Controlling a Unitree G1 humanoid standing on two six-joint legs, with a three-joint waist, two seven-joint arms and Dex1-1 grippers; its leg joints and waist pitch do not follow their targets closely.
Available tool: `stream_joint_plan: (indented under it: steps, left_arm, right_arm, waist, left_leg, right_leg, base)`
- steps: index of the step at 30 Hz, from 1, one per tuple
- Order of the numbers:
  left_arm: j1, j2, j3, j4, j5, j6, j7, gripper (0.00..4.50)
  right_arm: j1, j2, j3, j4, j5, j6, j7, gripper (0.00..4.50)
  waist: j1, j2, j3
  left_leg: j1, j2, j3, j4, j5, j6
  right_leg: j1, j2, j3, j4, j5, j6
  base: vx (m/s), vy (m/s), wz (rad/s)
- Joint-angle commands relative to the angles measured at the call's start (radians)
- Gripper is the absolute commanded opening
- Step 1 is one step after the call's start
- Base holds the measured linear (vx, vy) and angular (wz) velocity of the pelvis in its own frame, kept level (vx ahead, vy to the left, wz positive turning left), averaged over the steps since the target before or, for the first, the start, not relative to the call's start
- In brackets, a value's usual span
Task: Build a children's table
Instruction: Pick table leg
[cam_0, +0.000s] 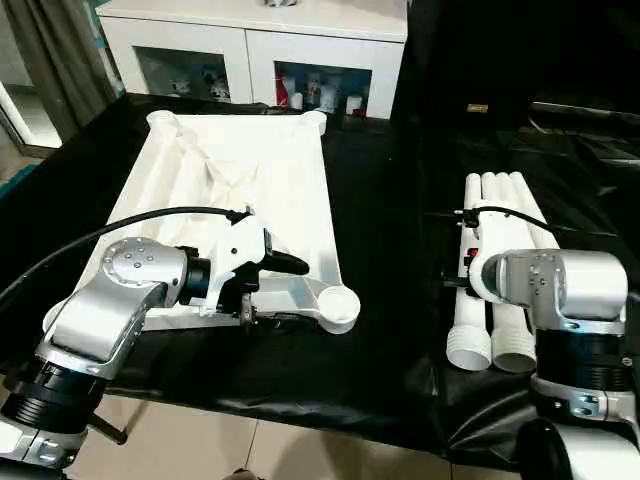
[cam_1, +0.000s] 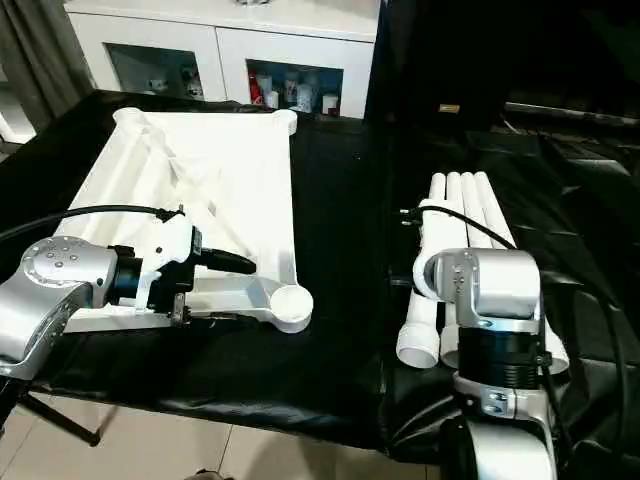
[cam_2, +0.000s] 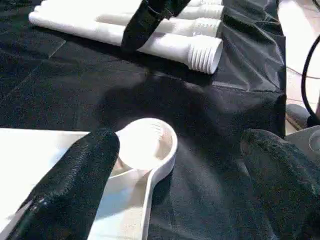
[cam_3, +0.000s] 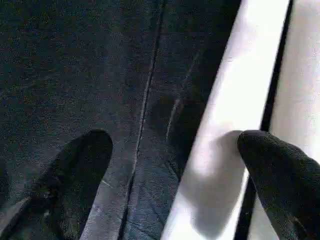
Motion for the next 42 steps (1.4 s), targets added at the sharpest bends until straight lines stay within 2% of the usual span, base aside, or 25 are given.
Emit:
stream_joint_plan:
  steps: [1,3,12,18,27,28,33,36,37,42]
  left_arm:
    - [-0.011,0.009,-0.012,-0.015,0.002,0.005,0.006,4.41]
    - [-0.011,0.009,-0.012,-0.015,0.002,0.003,0.005,4.41]
    - [-0.007,0.019,-0.017,-0.016,0.003,0.002,-0.003,4.41]
    - [0.002,0.027,-0.034,-0.027,0.008,0.012,-0.014,4.41]
    - [0.0,0.025,-0.055,-0.05,-0.004,0.031,-0.016,4.41]
    - [0.0,0.025,-0.059,-0.053,-0.005,0.033,-0.018,4.41]
    - [-0.001,0.026,-0.068,-0.063,-0.004,0.044,-0.024,4.41]
    - [-0.001,0.027,-0.074,-0.069,-0.004,0.048,-0.025,4.5]
    - [-0.002,0.028,-0.079,-0.075,-0.006,0.055,-0.026,4.5]
    - [-0.006,0.028,-0.091,-0.089,-0.008,0.075,-0.026,4.5]
  right_arm:
    - [-0.021,-0.011,-0.013,-0.012,-0.003,0.015,-0.008,4.5]
    - [-0.027,-0.019,-0.017,-0.014,-0.001,0.018,-0.015,4.5]
    - [-0.027,-0.045,-0.01,0.001,0.008,0.05,-0.007,4.5]
    - [-0.004,-0.002,-0.063,0.036,0.044,0.058,0.008,4.5]
    - [0.007,-0.004,-0.06,0.075,0.051,0.064,0.016,4.5]
    - [0.009,-0.007,-0.058,0.086,0.054,0.066,0.021,4.5]
    - [0.015,-0.011,-0.066,0.132,0.063,0.059,0.02,4.5]
    - [0.016,-0.013,-0.066,0.15,0.062,0.051,0.022,4.22]
    - [0.015,-0.016,-0.062,0.162,0.062,0.045,0.025,4.11]
    - [-0.002,-0.023,-0.061,0.209,0.062,0.019,0.024,3.69]
  waist:
    - [0.003,-0.002,-0.069]
    - [0.003,-0.007,-0.069]
    - [0.004,-0.007,-0.07]
    - [0.005,-0.007,-0.072]
    - [0.006,-0.007,-0.071]
    - [0.005,-0.01,-0.071]
    - [0.008,-0.011,-0.07]
    - [0.007,-0.014,-0.071]
    - [0.007,-0.019,-0.07]
    - [0.008,-0.02,-0.07]
  left_leg:
    - [0.024,0.041,-0.011,-0.062,-0.009,-0.032]
    - [0.025,0.041,-0.01,-0.063,-0.012,-0.028]
    - [0.024,0.04,-0.01,-0.059,0.005,-0.014]
    - [0.024,0.042,-0.01,-0.059,0.005,-0.007]
    - [0.024,0.042,-0.01,-0.059,0.001,-0.015]
    - [0.023,0.042,-0.01,-0.06,0.0,-0.015]
    - [0.024,0.042,-0.009,-0.06,-0.009,-0.015]
    - [0.024,0.042,-0.009,-0.06,-0.004,-0.02]
    - [0.024,0.042,-0.008,-0.06,-0.004,-0.018]
    - [0.025,0.043,-0.008,-0.061,-0.01,-0.021]
  right_leg:
    - [0.047,-0.056,0.045,-0.059,0.146,-0.204]
    - [0.048,-0.056,0.045,-0.06,0.139,-0.207]
    - [0.049,-0.056,0.045,-0.057,0.148,-0.209]
    - [0.048,-0.058,0.044,-0.055,0.145,-0.22]
    - [0.047,-0.058,0.043,-0.057,0.127,-0.217]
    - [0.048,-0.058,0.043,-0.057,0.126,-0.217]
    - [0.047,-0.06,0.043,-0.059,0.101,-0.218]
    - [0.047,-0.059,0.042,-0.058,0.103,-0.216]
    - [0.047,-0.058,0.042,-0.059,0.104,-0.215]
    - [0.046,-0.061,0.042,-0.059,0.086,-0.214]
  base:
    - [0.0,0.0,0.0]
    - [0.0,0.0,0.0]
    - [0.0,0.0,0.0]
    - [0.0,0.0,0.0]
    - [0.0,0.0,0.0]
    - [0.0,0.0,0.0]
    - [0.0,0.0,0.0]
    - [0.0,0.0,0.0]
    - [0.0,0.0,0.0]
    - [0.0,0.0,0.0]
